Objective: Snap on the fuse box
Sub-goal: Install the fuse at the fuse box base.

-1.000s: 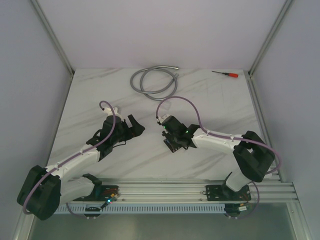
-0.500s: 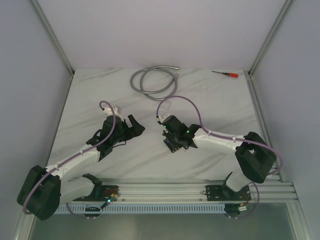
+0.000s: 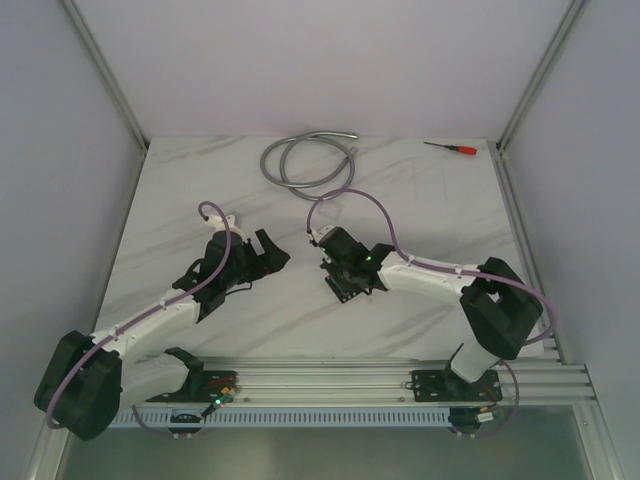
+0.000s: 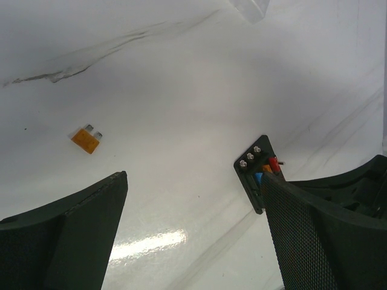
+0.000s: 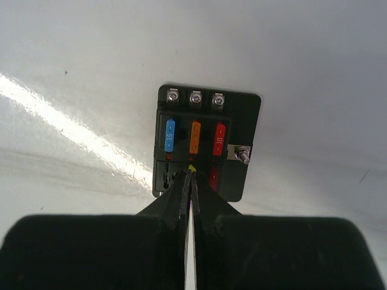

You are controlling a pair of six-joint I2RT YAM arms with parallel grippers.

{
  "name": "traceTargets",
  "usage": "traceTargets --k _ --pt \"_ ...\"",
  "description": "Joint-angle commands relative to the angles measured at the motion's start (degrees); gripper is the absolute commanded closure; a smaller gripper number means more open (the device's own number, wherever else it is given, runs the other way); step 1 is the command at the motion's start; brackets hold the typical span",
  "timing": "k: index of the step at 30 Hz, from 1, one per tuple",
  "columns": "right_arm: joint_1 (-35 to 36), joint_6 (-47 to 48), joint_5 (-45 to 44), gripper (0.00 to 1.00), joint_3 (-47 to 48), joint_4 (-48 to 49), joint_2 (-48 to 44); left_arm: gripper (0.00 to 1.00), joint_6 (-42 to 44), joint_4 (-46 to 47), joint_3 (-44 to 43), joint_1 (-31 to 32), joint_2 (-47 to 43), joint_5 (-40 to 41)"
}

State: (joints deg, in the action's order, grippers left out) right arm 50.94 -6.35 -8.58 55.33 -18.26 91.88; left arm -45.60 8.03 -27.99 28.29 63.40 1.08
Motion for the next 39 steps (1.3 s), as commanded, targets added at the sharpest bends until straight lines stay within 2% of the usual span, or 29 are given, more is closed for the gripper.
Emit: traceTargets --k 1,9,17,21,29,33,39 --pt "-0.1 0.6 2.1 1.0 -0.2 -6.3 6.3 0.0 0.1 -0.6 0.6 -0.3 -0.4 -0.6" --pt "0.4 -0.5 3.7 1.0 1.7 -13.0 12.9 0.0 0.1 -0.7 0.7 -0.5 -0.5 0.0" --pt "0.6 -2.7 3.5 1.0 1.2 -21.3 15.1 0.0 0.0 -1.3 1.1 -1.1 -1.7 0.7" --pt "0.6 -2.8 4.4 1.0 1.5 -21.6 16.9 0.0 -0.1 -1.6 1.3 -1.3 -1.9 0.9" --pt "0.3 -2.8 2.2 1.0 3.9 -21.6 27.0 0.0 0.0 -2.9 1.6 -2.3 -2.4 0.9" --pt "0.3 -2.6 2.7 1.0 3.7 -21.5 24.5 0.0 0.0 -3.0 1.9 -2.9 -2.6 0.9" --pt "0.2 -3.3 4.4 1.0 5.8 -17.8 12.7 0.0 0.2 -3.4 1.8 -3.1 -2.6 1.0"
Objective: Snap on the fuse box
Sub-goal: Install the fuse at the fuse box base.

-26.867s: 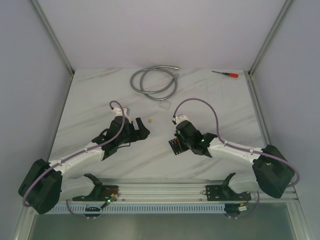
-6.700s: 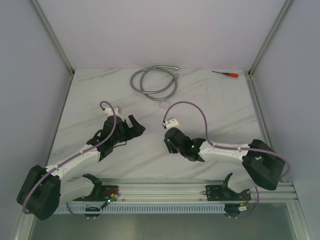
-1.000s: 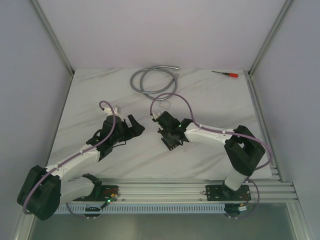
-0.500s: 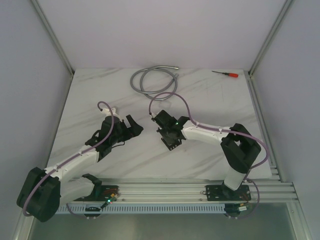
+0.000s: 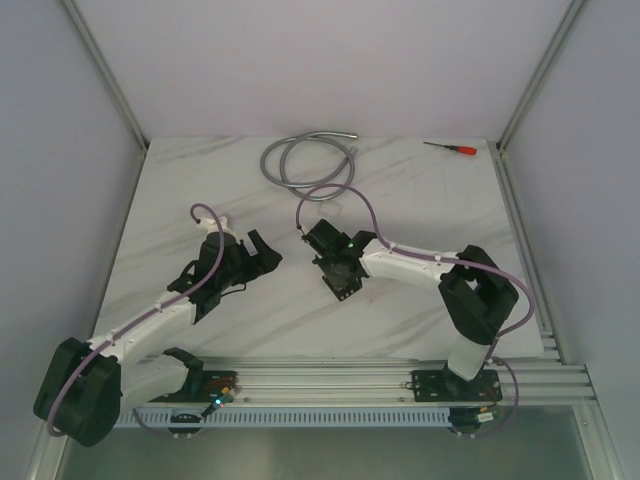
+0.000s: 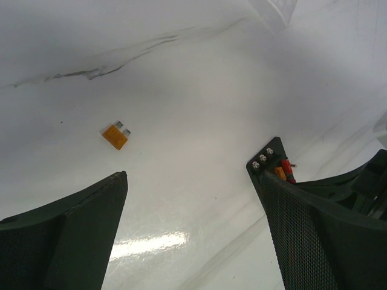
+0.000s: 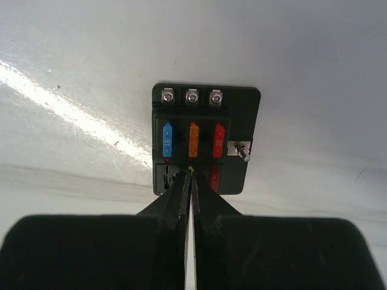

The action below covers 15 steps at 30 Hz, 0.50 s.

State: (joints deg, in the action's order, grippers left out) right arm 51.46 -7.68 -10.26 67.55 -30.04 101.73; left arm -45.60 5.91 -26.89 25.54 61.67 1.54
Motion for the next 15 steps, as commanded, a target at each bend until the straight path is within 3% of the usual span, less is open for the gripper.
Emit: traceTargets --k 1,9,15 --pt "-0.3 -2.2 6.0 0.95 -5.8 -5.3 1.2 0.0 0.3 -1.5 0.6 -0.4 -0.9 0.8" --pt "-0.3 -4.2 5.3 0.72 -4.4 2.3 -8.7 0.03 2.5 -4.9 -1.6 -0.4 -0.3 2.8" --pt "-0.8 -5.2 2.7 0.64 -6.7 4.7 -13.0 0.06 5.9 -7.0 -5.2 -0.4 3.5 4.3"
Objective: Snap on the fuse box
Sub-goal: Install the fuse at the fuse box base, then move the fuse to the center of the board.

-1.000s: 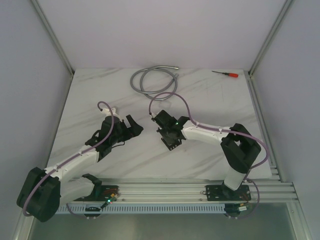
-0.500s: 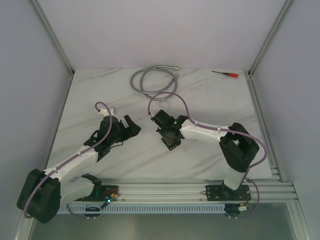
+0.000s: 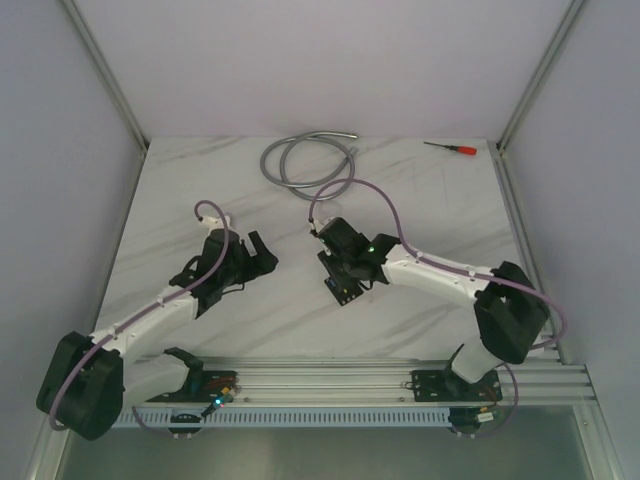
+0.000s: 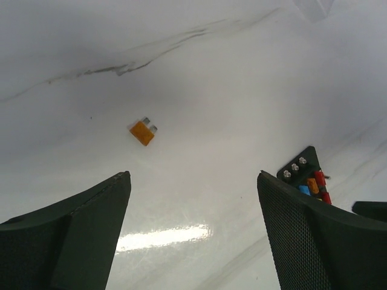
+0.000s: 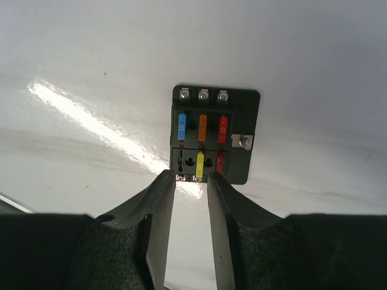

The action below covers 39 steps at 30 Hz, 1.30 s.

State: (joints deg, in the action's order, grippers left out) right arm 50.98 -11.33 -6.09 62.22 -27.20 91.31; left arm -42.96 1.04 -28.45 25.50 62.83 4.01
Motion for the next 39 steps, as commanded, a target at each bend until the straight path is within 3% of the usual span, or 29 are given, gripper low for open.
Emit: traceTargets --k 1,6,15,21,39 --pt "-0.4 -1.8 -2.1 0.64 -2.0 1.9 -2.6 0.07 3.9 -2.5 -4.5 -0.4 3.3 2.1" --pt "-2.1 -3.5 -3.9 0.53 -6.7 4.2 -8.3 0.14 9.0 -4.8 -10.2 -0.4 10.4 2.5" --pt "-5.8 -4.5 -1.4 0.4 -12.0 8.4 -12.7 0.35 16.8 -7.9 -18.1 -0.4 22.9 5.6" --pt "-6.8 -4.6 -1.3 0.22 -13.6 9.6 -13.7 0.43 18.0 -8.6 -20.1 -0.6 28.8 4.2" --pt "-7.5 -4.4 -0.7 0.18 -14.0 10.4 -12.6 0.56 15.7 -14.0 -17.8 0.2 26.9 0.1"
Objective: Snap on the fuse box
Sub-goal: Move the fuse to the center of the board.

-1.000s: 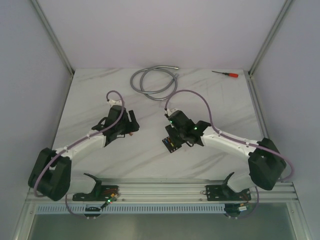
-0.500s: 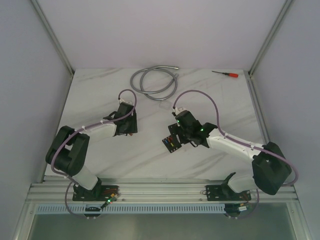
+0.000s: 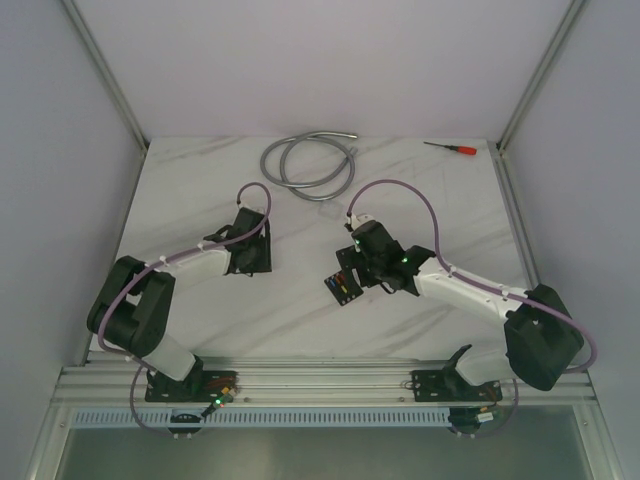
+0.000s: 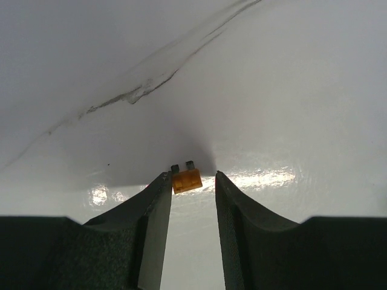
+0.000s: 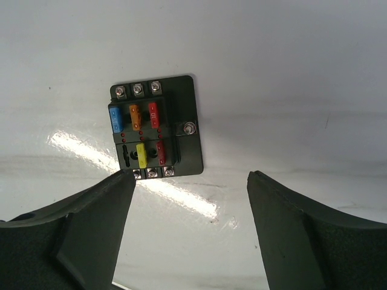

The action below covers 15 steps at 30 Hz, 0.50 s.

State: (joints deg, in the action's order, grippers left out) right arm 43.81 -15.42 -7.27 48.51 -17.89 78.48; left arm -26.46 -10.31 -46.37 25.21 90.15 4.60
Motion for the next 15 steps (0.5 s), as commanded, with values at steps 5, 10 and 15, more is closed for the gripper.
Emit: traceTargets --k 5,10,15 --pt "-0.3 -0.4 0.6 0.17 -0.5 1.1 -0.1 0.58 -1.8 -4.7 -1.2 0.9 1.7 2.1" --pt "-0.3 -0.4 0.7 0.16 -0.5 1.1 0.2 0.59 -3.3 -7.3 -2.8 2.0 3.9 6.4" --pt "-0.3 -0.4 0.9 0.15 -0.9 1.5 0.3 0.6 -5.6 -9.1 -3.3 3.1 5.2 9.6"
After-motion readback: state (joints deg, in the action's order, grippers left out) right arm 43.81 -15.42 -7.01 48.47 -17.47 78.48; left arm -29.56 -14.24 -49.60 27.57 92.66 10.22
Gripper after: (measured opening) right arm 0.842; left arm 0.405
